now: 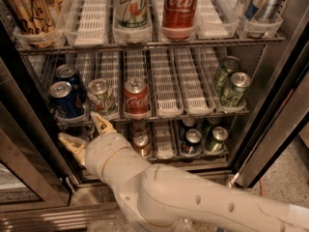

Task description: Pick pepsi can from middle shelf of fridge

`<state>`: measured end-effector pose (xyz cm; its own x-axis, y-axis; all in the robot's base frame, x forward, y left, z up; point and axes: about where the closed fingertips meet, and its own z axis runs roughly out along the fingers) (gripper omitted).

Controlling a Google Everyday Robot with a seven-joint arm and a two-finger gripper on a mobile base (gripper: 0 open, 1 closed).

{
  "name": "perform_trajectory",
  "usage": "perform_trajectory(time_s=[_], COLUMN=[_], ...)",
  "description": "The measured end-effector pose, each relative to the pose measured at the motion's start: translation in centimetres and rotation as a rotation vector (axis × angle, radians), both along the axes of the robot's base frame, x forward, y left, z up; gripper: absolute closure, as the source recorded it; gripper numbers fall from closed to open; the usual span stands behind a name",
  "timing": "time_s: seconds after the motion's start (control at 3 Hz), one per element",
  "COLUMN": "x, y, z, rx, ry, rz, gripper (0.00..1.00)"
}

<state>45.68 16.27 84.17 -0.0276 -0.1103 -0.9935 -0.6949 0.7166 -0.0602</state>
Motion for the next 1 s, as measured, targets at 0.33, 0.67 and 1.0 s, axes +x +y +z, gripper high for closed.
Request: perform_trajectory(time_s=[0.33,0.67,1.0], x=[0.1,0.3,1.3], y=[0.5,0.9,2.5], z=[0.0,-0.1,0.3], rx=[0.001,-0.004,-0.009], ry=[0.001,0.002,-0.006], rz=[0.009,0.017,0.046], gripper=[0.02,0.00,0.05])
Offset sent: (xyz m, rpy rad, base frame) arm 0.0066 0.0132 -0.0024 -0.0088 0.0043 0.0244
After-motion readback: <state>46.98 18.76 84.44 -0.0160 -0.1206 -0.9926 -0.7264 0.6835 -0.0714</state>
